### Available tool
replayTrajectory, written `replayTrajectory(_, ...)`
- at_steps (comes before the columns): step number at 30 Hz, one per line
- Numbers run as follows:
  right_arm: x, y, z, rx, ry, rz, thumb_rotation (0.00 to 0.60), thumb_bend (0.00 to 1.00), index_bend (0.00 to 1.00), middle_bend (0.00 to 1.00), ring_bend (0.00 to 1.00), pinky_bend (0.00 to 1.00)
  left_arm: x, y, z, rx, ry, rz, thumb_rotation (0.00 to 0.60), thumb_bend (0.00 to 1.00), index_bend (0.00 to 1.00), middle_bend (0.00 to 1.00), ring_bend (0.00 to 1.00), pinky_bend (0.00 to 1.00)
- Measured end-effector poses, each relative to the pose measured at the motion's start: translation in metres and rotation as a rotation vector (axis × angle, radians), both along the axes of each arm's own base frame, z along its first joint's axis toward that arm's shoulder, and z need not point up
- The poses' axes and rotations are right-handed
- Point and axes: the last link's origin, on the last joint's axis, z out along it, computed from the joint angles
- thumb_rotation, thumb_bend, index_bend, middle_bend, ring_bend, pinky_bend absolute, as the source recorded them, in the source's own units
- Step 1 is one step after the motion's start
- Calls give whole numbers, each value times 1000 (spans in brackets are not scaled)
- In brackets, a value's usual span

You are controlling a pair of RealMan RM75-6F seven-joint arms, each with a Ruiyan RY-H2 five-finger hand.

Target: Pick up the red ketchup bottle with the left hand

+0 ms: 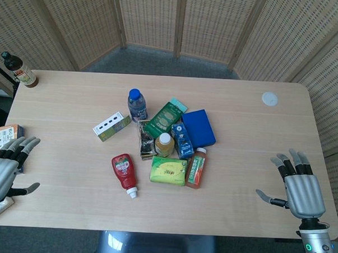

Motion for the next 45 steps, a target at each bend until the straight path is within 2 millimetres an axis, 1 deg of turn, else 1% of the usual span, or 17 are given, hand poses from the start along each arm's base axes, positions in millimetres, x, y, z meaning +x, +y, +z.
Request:
replayTrajectory(4, 1, 0, 1, -1, -12, 3, 269, 170, 220, 221, 56, 0, 1, 2, -3, -17, 2, -3, 600, 221, 0, 0, 0, 0)
replayTrajectory(10, 1, 3, 4, -16, -27, 2, 269, 172, 220, 221, 56, 0, 8, 10, -5, -30, 8, -40, 600, 221, 0, 0, 0, 0)
replayTrajectory(16, 2, 5, 4, -15, -26, 2, 272, 171, 219, 222, 56, 0, 12, 16, -16, -87, 46, -91, 600, 222, 0, 0, 0, 0)
replayTrajectory(19, 5, 4, 5, -18, -24, 9, 272, 170, 220, 221, 56, 0, 13, 20, -28, -139, 77, -127, 600, 222, 0, 0, 0, 0)
replayTrajectory(23, 8, 4, 5, -18, -21, 16, 271, 171, 220, 222, 56, 0, 11, 26, -51, -228, 139, -183, 600, 223, 0, 0, 0, 0)
replayTrajectory(27, 10, 6, 6, -19, -15, 14, 270, 172, 220, 222, 56, 0, 8, 30, -74, -281, 196, -235, 600, 223, 0, 0, 0, 0)
replayTrajectory(37, 10, 13, 15, -41, -5, 3, 272, 171, 220, 221, 56, 0, 8, 45, -129, -334, 235, -344, 600, 223, 0, 0, 0, 0)
replayTrajectory(41, 8, 17, 20, -54, 0, -8, 270, 170, 220, 221, 56, 0, 10, 56, -149, -345, 276, -390, 600, 224, 0, 0, 0, 0)
replayTrajectory(45, 5, 22, 27, -71, 8, -22, 272, 172, 220, 221, 56, 0, 15, 69, -169, -356, 280, -413, 600, 224, 0, 0, 0, 0)
